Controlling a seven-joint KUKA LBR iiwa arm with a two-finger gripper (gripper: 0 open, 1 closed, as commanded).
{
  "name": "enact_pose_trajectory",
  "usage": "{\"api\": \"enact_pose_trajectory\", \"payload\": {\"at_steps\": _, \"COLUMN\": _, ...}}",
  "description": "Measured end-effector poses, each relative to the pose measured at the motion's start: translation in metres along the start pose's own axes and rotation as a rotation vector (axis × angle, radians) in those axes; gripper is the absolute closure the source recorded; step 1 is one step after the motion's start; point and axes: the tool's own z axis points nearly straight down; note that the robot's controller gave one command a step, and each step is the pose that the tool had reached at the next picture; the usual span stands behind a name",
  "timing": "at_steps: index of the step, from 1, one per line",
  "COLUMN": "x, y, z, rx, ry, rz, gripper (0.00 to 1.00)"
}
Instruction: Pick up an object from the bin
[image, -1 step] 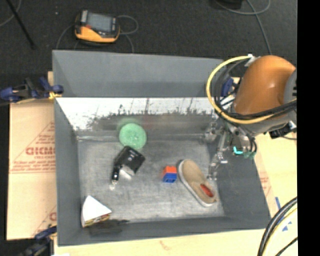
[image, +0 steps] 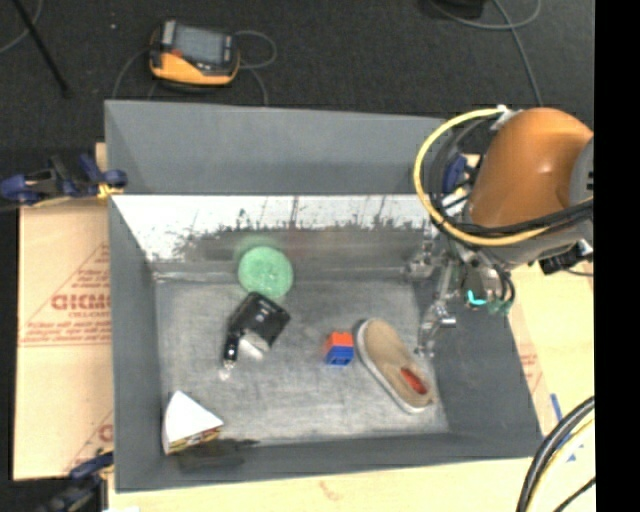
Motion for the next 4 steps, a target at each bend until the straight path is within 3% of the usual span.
{"api": "enact_pose_trajectory", "payload": {"at_steps": 1, "x": 0.035, "y": 0.034, "z": 0.12, "rx": -0.002, "ry": 0.002, "rz": 0.063, "gripper": 1.0}}
{"api": "enact_pose_trajectory", "payload": {"at_steps": 2, "x": 0.035, "y": 0.034, "z": 0.12, "rx": -0.001, "ry": 0.002, "rz": 0.062, "gripper": 1.0}}
{"api": "enact_pose_trajectory", "payload": {"at_steps": 3, "x": 0.021, "y": 0.034, "z": 0.079, "rx": -0.002, "ry": 0.01, "rz": 0.098, "gripper": 1.0}}
{"api": "enact_pose_trajectory", "payload": {"at_steps": 4, "x": 0.015, "y": 0.034, "z": 0.063, "rx": -0.002, "ry": 0.006, "rz": 0.107, "gripper": 1.0}}
